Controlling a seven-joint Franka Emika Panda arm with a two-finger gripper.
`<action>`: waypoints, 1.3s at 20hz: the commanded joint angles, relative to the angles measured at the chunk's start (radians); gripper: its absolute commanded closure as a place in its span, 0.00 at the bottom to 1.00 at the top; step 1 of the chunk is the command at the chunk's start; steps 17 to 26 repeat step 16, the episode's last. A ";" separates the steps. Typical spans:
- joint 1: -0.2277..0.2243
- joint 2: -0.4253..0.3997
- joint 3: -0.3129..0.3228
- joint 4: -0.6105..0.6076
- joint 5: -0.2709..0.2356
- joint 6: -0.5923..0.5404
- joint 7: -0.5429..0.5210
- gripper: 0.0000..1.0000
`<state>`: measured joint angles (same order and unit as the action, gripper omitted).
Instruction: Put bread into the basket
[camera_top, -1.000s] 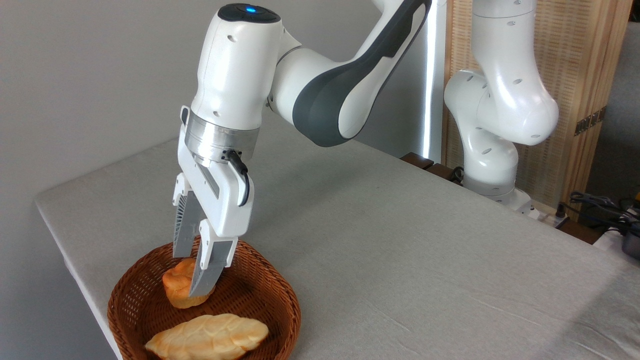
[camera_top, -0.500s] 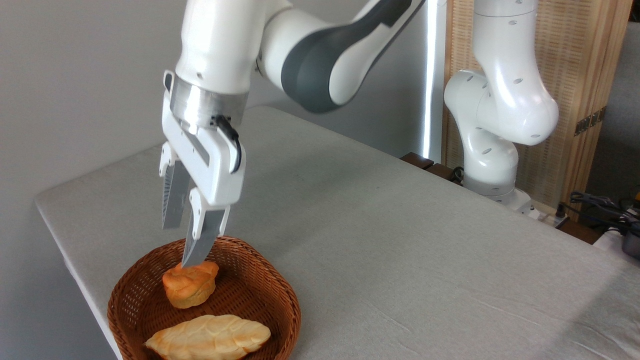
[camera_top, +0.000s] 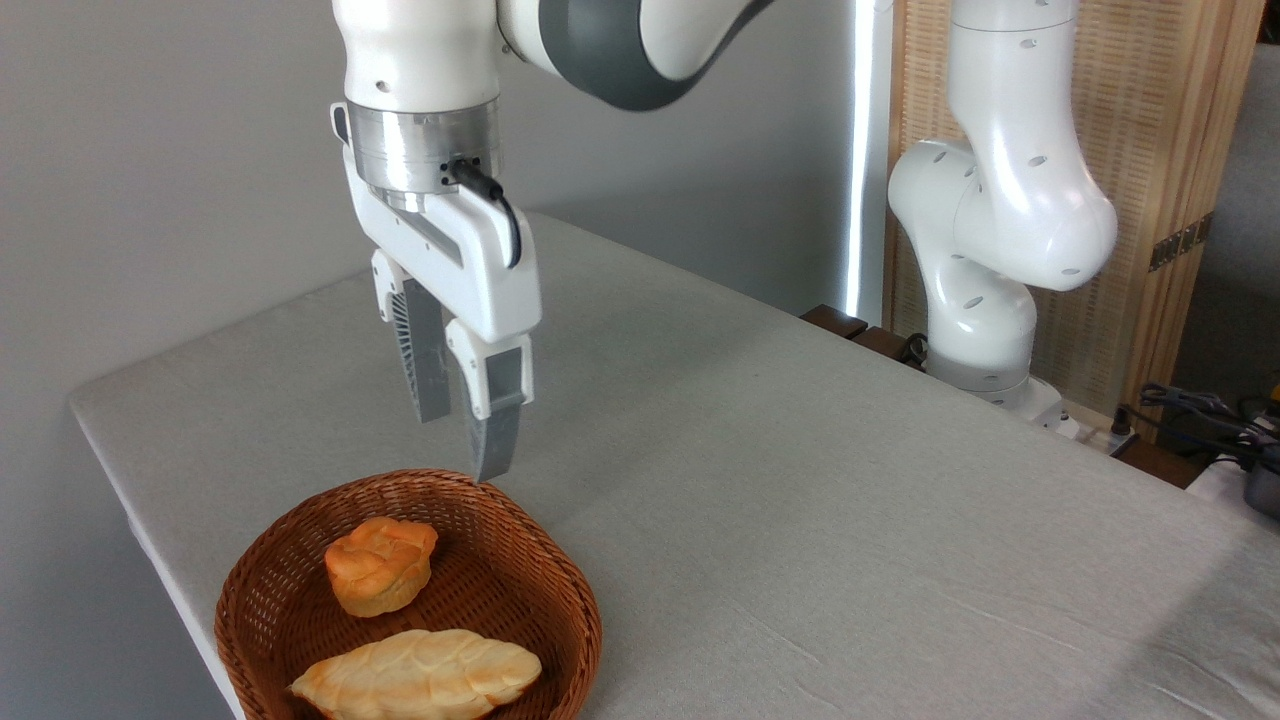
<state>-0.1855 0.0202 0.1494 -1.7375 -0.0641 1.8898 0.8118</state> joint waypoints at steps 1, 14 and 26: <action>-0.009 0.009 -0.002 0.026 0.038 -0.044 -0.117 0.00; -0.011 0.012 -0.002 0.027 0.056 -0.089 -0.195 0.00; -0.011 0.012 0.001 0.030 0.061 -0.087 -0.191 0.00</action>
